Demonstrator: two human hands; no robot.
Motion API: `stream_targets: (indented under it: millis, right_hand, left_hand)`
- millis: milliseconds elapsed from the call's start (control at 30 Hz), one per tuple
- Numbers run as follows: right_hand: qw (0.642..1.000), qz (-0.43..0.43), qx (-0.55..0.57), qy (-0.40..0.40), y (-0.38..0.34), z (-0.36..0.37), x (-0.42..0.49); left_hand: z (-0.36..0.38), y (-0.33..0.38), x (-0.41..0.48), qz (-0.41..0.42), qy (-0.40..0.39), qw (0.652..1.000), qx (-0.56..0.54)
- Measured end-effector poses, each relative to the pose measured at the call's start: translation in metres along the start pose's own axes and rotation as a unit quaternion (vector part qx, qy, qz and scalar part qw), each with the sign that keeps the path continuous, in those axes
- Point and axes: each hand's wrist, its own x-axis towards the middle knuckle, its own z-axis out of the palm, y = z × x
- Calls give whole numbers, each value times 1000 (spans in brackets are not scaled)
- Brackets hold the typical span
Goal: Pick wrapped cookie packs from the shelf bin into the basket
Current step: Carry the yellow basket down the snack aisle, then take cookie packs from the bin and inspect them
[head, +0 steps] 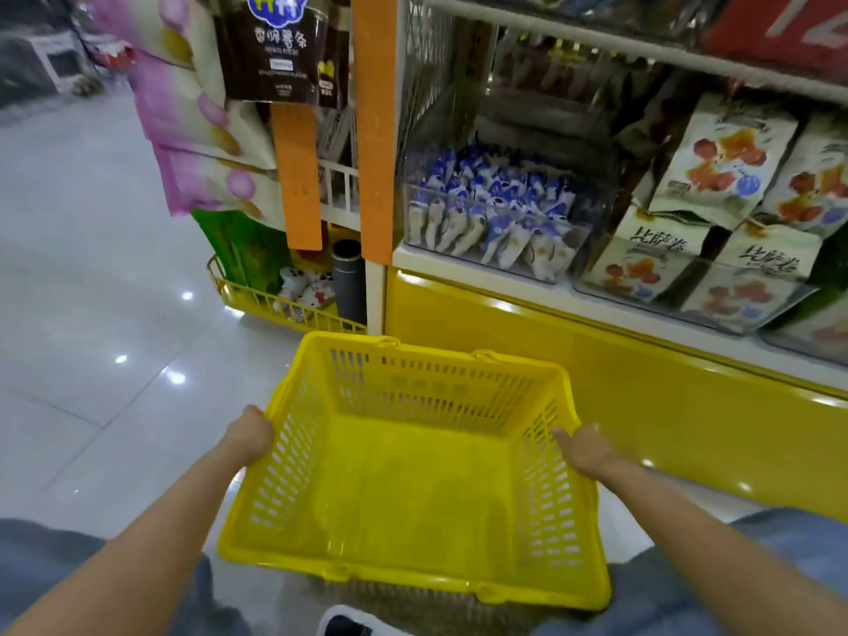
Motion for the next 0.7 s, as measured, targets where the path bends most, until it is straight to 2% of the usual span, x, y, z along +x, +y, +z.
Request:
stream_targets:
  millis: [67,133,233,333,433,500,600,700]
  right_hand:
    - [999,-42,-14,20,-12,-13,-10]
    - [988,-139,14,72,-29,-30,-16]
    - [940,-313,33,135,-69,-66,-26]
    - [886,-410,66,205,-122,-108,-28]
    - [856,-443,92,251,-179,-141,-17]
    - [852,-441,103,262,-216,-158,-2]
    - [873,-413,107,236,-266,-172,25]
    - [894,-401,83,183,-301,-175,51]
  left_hand:
    - [-16,15,-1,19,12,1000,11]
    - [-34,38,-5,83,47,995,0]
    - [-62,85,-11,214,86,973,-13]
    - [-84,137,-18,331,138,933,1]
    - [-102,186,-23,429,177,886,6]
    - [-109,212,-21,484,199,852,25]
    - [-108,239,-11,527,220,818,73]
    - [-102,249,3,537,228,803,119]
